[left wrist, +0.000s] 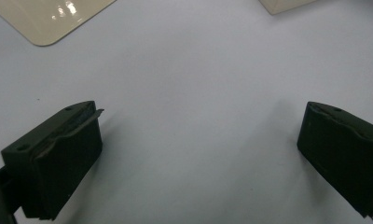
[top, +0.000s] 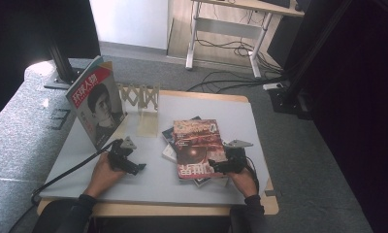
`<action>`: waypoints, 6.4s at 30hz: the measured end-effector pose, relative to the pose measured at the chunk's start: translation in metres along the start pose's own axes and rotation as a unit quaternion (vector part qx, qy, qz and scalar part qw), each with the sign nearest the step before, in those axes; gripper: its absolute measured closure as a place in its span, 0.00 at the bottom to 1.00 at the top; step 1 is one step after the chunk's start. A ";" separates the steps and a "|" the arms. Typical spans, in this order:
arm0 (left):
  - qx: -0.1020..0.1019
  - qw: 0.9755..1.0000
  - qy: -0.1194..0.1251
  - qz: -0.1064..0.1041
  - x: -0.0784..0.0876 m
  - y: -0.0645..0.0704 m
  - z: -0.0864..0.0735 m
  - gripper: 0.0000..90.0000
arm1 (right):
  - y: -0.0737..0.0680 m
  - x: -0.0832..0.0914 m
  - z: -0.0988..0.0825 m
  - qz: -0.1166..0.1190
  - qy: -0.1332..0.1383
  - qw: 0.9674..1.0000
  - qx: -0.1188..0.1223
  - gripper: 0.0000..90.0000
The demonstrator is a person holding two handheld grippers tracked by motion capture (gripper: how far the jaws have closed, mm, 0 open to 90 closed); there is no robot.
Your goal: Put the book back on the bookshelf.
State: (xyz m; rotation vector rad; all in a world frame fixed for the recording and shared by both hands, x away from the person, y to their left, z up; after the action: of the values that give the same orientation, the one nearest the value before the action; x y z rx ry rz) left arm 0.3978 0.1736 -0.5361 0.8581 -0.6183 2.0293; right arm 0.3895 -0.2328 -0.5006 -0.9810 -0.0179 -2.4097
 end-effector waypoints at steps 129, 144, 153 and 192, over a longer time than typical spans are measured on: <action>0.001 1.000 0.000 0.000 0.000 0.000 0.000 0.00 | 0.027 -0.051 0.045 -0.027 -0.049 0.998 0.030 0.00; 0.002 1.000 0.000 0.000 0.000 0.000 0.000 0.00 | 0.054 -0.070 0.065 -0.019 -0.049 0.999 0.008 0.00; 0.000 1.000 -0.001 0.000 0.000 0.000 0.000 0.00 | 0.065 -0.077 0.070 -0.005 -0.049 0.999 -0.011 0.00; 0.002 1.000 0.000 0.000 0.000 0.000 0.000 0.00 | -0.013 -0.090 0.066 0.063 -0.072 0.992 0.083 0.00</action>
State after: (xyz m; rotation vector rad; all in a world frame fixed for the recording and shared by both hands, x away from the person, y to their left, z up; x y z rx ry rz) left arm 0.3977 0.1736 -0.5363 0.8605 -0.6148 2.0302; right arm 0.4800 -0.1656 -0.5084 -1.0442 -0.1997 -2.1806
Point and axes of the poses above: each handheld gripper's, and its own axes: x roughly backward along the jaws, z roughly out of its top, y roughly to its right, the point moved 1 cm from there along -x, roughly forward along the jaws, and after that the axes turned 11 degrees about -x, right-handed, at the moved point
